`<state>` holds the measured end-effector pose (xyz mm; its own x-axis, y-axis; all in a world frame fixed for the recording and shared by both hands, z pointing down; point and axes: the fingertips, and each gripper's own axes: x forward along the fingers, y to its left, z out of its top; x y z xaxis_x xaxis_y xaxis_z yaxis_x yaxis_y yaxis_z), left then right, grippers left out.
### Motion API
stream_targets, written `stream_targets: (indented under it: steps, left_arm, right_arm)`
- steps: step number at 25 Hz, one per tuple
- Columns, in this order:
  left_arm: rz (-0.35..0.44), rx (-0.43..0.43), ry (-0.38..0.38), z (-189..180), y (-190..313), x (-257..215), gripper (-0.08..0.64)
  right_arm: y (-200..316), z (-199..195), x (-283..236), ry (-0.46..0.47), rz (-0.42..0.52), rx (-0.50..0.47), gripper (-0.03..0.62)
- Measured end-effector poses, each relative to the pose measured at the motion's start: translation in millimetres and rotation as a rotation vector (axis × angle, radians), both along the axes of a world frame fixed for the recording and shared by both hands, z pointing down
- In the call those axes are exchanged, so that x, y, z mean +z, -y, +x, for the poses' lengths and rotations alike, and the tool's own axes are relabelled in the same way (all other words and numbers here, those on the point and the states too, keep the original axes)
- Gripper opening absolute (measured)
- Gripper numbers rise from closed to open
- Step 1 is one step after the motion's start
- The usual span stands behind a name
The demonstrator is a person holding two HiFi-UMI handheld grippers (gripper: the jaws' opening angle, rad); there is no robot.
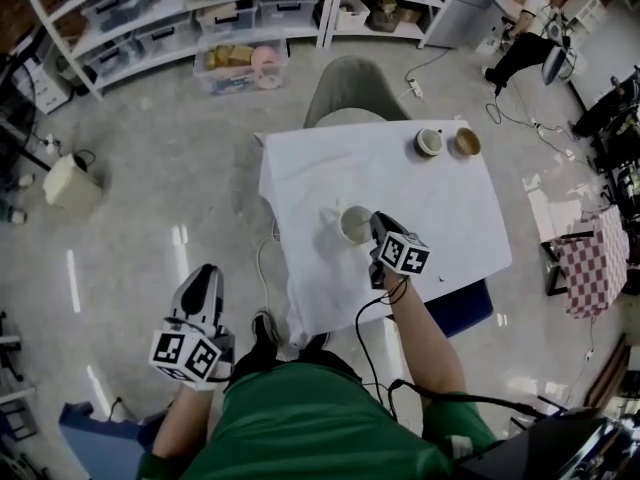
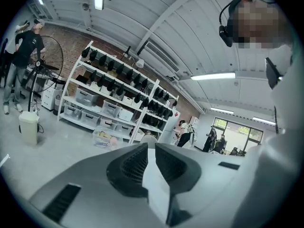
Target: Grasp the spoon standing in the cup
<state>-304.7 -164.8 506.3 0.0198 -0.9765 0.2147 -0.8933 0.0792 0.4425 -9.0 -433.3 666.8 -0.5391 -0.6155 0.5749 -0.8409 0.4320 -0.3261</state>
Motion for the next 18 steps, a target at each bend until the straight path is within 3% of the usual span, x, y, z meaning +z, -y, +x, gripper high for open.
stream_targets:
  steps: [11, 18]
  left_arm:
    - [0.011, 0.021, -0.018, 7.6, -7.9, -4.9, 0.049]
    - [0.023, 0.056, -0.023, 14.0, -8.3, -12.1, 0.049]
  right_arm:
    - [-13.8, 5.6, -19.0, 0.038, 0.032, 0.014, 0.067]
    - [-23.6, 14.3, -59.6, 0.097, 0.091, 0.048, 0.066]
